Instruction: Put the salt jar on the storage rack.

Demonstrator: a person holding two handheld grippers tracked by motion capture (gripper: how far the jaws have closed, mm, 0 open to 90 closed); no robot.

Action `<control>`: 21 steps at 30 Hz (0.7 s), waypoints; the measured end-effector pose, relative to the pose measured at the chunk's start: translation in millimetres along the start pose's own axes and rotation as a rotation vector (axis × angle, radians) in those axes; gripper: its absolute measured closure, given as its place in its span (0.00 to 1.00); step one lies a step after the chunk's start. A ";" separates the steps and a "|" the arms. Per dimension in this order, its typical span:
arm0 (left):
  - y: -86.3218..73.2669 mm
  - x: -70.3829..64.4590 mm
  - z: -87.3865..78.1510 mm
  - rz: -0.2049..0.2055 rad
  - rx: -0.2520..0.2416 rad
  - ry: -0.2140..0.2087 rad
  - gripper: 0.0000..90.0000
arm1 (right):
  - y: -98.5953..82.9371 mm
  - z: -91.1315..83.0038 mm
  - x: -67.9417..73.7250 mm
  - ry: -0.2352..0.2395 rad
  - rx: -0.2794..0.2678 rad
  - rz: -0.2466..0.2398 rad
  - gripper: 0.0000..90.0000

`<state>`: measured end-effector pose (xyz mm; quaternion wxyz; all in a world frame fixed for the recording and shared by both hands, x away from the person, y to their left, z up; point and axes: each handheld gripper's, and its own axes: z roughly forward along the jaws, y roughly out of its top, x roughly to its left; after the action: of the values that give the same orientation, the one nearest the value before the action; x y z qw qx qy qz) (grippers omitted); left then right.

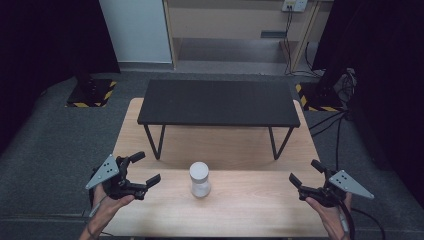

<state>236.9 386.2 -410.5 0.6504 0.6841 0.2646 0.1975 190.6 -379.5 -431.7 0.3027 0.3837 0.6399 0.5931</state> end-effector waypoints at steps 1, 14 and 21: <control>-0.3 0.1 -0.5 -0.009 -0.005 -0.005 0.02 | 0.0 0.0 0.3 -0.001 0.000 0.000 0.03; -1.0 1.3 -1.1 -0.013 0.003 -0.010 0.02 | -1.3 0.2 -1.6 0.010 -0.009 -0.004 0.01; -0.8 1.4 -1.4 -0.008 0.006 -0.008 0.02 | -1.9 0.1 -2.2 0.011 -0.010 -0.002 0.02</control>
<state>237.0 388.2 -411.3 0.6501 0.6857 0.2654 0.1914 191.6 -381.3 -433.7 0.3017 0.3782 0.6390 0.5980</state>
